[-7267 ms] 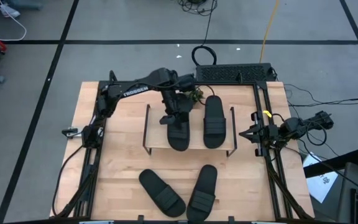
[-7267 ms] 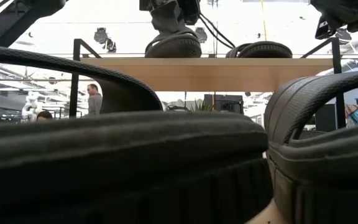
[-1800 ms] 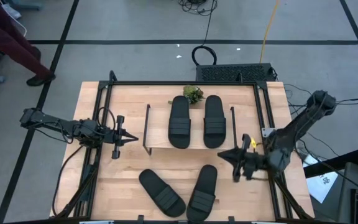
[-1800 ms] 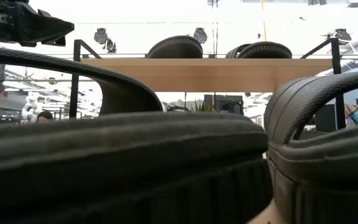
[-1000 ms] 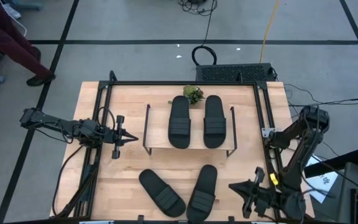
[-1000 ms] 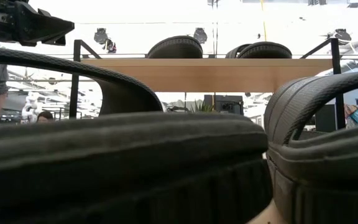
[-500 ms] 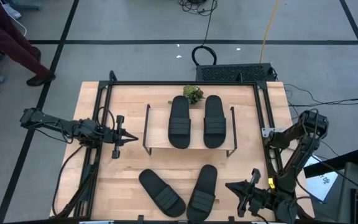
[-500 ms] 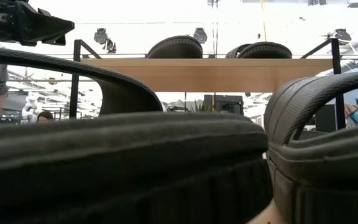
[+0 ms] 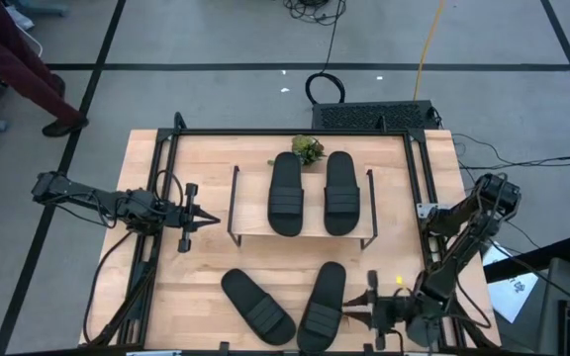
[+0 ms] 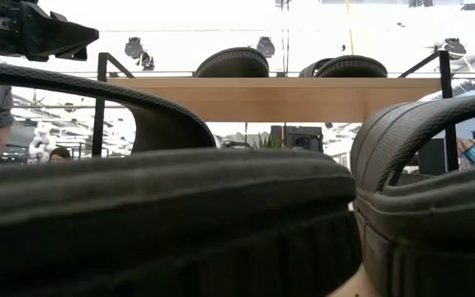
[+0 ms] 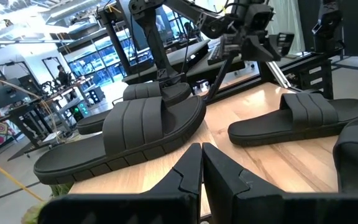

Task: Pick and place slides into the shelf
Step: Put the black slipper under the shelf

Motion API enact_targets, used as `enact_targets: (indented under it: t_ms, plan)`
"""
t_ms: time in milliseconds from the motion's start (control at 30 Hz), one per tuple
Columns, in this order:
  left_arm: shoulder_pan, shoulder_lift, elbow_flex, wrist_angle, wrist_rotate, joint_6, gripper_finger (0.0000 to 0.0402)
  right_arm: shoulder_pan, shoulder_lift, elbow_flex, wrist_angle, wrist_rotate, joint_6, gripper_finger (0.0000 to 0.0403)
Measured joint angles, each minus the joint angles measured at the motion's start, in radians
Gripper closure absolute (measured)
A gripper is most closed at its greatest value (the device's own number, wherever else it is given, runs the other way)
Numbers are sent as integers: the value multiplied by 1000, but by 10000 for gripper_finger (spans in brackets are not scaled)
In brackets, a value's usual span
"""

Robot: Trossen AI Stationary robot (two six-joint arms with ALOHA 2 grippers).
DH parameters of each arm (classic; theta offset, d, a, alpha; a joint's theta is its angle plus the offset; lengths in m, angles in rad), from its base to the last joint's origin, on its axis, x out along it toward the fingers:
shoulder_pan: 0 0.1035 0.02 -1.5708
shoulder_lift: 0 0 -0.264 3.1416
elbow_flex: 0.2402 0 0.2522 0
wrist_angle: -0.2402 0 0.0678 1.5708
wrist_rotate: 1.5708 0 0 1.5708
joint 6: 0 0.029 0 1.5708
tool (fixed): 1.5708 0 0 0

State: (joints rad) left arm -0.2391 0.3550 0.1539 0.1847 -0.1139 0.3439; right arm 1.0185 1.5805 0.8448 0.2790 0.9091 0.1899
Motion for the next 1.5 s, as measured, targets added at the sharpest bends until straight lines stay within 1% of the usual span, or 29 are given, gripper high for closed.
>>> enact_targets:
  t_ms: [67, 200, 267, 467, 633, 733, 833, 1033, 1100, 1200, 1300, 1433, 1500]
  plan:
    - [0, 0, 0, 1, 0, 0, 380, -21, -9, 0, -1, -103, 92, 312]
    - [0, 0, 0, 2, 0, -9, 380, -62, -18, 0, -21, -345, 288, 303]
    - [0, 0, 0, 1, 0, -12, 380, -74, -18, 0, -46, -409, 365, 301]
    - [0, 0, 0, -1, 0, -13, 380, -96, -12, 0, -185, -406, 505, 288]
    - [0, 0, 0, -2, 0, -23, 380, -120, -12, 0, -251, -391, 585, 261]
    - [0, 0, 0, -3, 1, -43, 380, -127, -12, 0, -255, -391, 592, 241]
    - [0, 0, 0, -11, 1, -44, 380, -131, -12, -2, -253, -418, 615, 223]
    - [0, 0, 0, -31, 2, -59, 380, -132, -11, -49, -214, -439, 655, 205]
    - [0, 0, 0, -33, 2, -60, 380, -135, -8, -66, -178, -439, 642, 204]
    - [0, 0, 0, -33, 2, -60, 380, -136, 4, -74, -131, -425, 552, 204]
    - [0, 0, 0, -33, 2, -61, 380, -135, 4, -74, -111, -364, 488, 204]
    - [0, 0, 0, -33, 5, -59, 380, -134, 4, -74, -112, -347, 412, 204]
    - [-3, 0, 0, -33, 5, -49, 380, -134, 4, -74, -105, -310, 351, 204]
